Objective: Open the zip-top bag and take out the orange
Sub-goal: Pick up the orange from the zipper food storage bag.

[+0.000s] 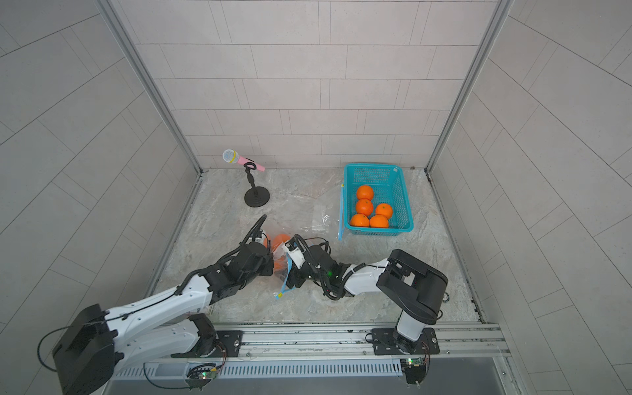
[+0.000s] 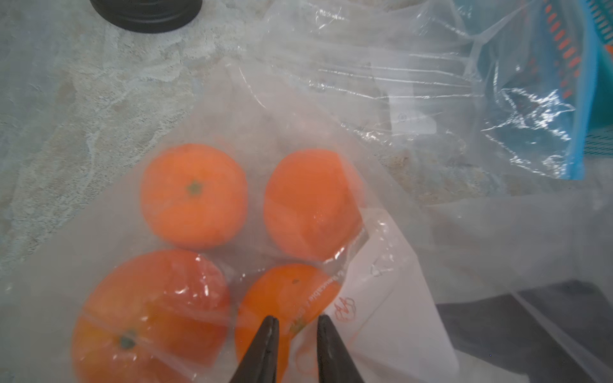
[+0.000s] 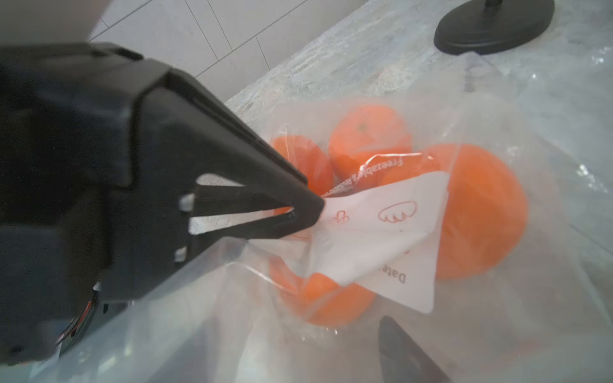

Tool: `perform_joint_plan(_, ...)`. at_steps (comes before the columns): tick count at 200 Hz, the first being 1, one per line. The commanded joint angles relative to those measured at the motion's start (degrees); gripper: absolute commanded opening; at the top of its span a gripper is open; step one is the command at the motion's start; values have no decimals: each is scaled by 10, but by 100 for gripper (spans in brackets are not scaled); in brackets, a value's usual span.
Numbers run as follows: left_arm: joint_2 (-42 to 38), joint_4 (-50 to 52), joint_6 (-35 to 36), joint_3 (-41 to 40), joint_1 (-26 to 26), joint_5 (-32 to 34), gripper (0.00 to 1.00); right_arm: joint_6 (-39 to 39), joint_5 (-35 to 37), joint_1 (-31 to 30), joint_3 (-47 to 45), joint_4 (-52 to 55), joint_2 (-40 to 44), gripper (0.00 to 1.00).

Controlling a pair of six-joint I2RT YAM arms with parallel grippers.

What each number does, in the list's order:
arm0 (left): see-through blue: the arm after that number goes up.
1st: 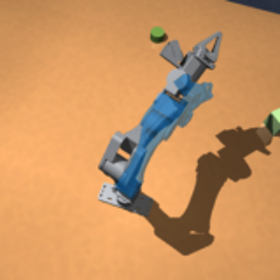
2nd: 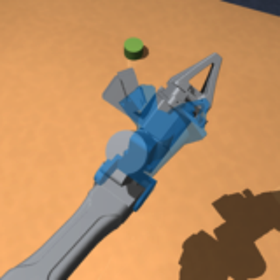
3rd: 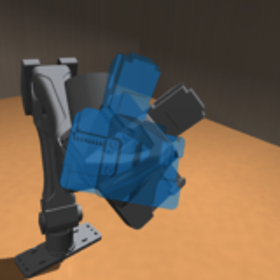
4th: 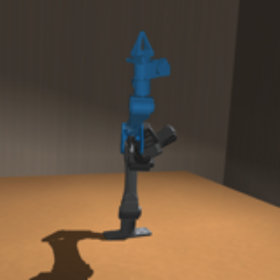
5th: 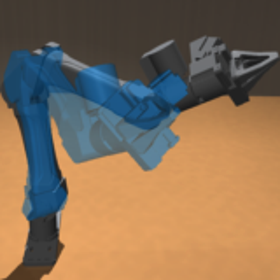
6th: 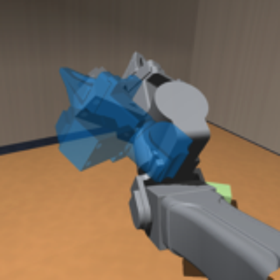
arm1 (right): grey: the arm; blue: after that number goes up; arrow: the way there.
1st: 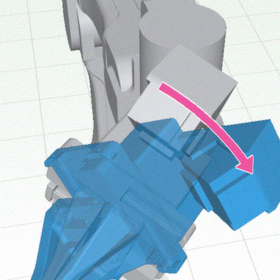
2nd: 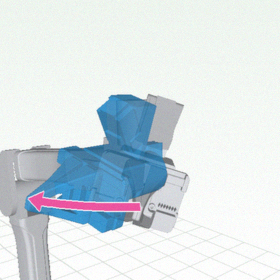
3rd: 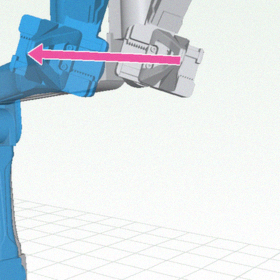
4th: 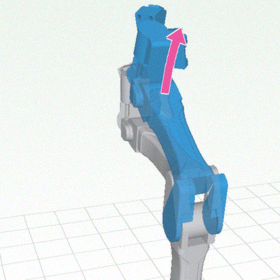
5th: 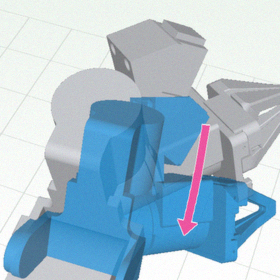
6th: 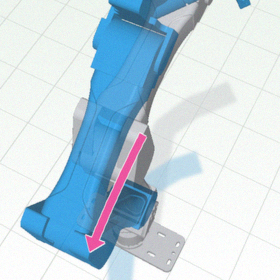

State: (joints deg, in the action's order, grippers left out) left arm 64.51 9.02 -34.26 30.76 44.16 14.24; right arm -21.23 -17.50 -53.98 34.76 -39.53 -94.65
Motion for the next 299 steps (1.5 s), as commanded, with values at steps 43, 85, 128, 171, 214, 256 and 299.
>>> perform_joint_plan(43,38,-23,17,25,-6,-21,25,-26,33,14,-128,-60,70,77)
perform_joint_plan(85,1,-45,20,-4,-13,47,58,-34,10,44,-122,-74,52,77)
perform_joint_plan(128,81,-76,19,10,-15,3,41,-36,-7,53,-128,-88,56,77)
perform_joint_plan(171,139,-65,10,34,-17,4,35,-44,-13,54,-145,-106,55,77)
perform_joint_plan(214,220,-107,7,33,-16,-51,38,-30,-18,55,-148,-152,30,83)
perform_joint_plan(256,123,-156,-18,-25,-15,-87,40,-31,-77,44,-95,-203,-51,100)
perform_joint_plan(299,90,-166,-34,-56,-15,-93,44,-52,-115,33,-50,-276,-123,100)
